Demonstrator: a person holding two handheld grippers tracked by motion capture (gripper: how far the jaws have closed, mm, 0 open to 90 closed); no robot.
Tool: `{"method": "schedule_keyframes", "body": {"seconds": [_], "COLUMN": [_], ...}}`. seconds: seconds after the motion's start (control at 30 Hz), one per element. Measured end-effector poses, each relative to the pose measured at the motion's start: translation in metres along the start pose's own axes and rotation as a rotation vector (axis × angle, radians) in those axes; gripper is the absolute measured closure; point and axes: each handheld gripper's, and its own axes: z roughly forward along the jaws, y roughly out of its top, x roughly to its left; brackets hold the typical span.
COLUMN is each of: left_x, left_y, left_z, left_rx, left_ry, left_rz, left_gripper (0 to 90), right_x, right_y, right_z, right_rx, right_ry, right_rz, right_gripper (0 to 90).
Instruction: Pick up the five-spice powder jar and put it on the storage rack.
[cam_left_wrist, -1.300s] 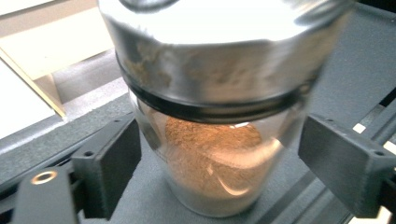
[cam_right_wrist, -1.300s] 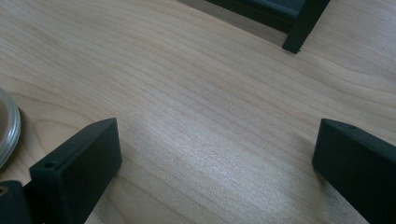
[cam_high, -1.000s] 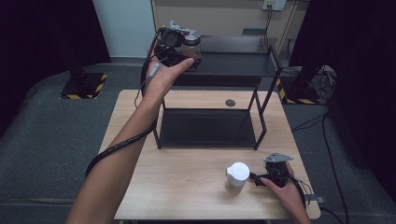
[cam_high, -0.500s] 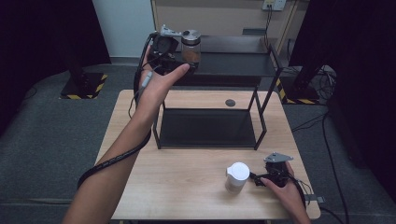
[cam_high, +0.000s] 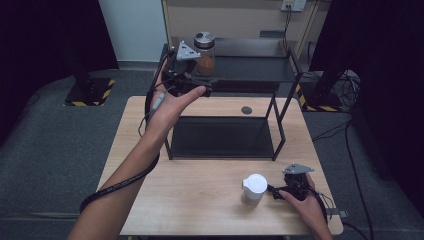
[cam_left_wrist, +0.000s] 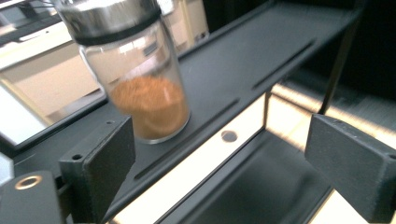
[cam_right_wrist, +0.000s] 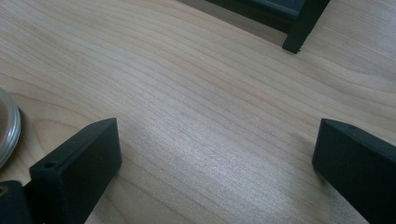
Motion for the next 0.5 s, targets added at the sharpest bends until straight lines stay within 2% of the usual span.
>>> {"method": "schedule_keyframes", "body": {"seconds": [0.13,0.5], "left_x": [-0.001,-0.005], "left_y": [-0.007,-0.023], "left_z": [0.002,0.012], "left_rx": [0.009,0.043], "left_ry": [-0.025,-0.054], "left_rz": [0.005,0.047], "left_gripper": [7.9,7.8], "right_x": [0.0,0.0], "right_y": [0.0,0.0], "right_z": [0.0,0.0], "right_rx": [0.0,-0.001], "right_ry": [0.0,-0.001], "right_rz": [0.001,-0.001], "right_gripper": [2.0,2.0]}}
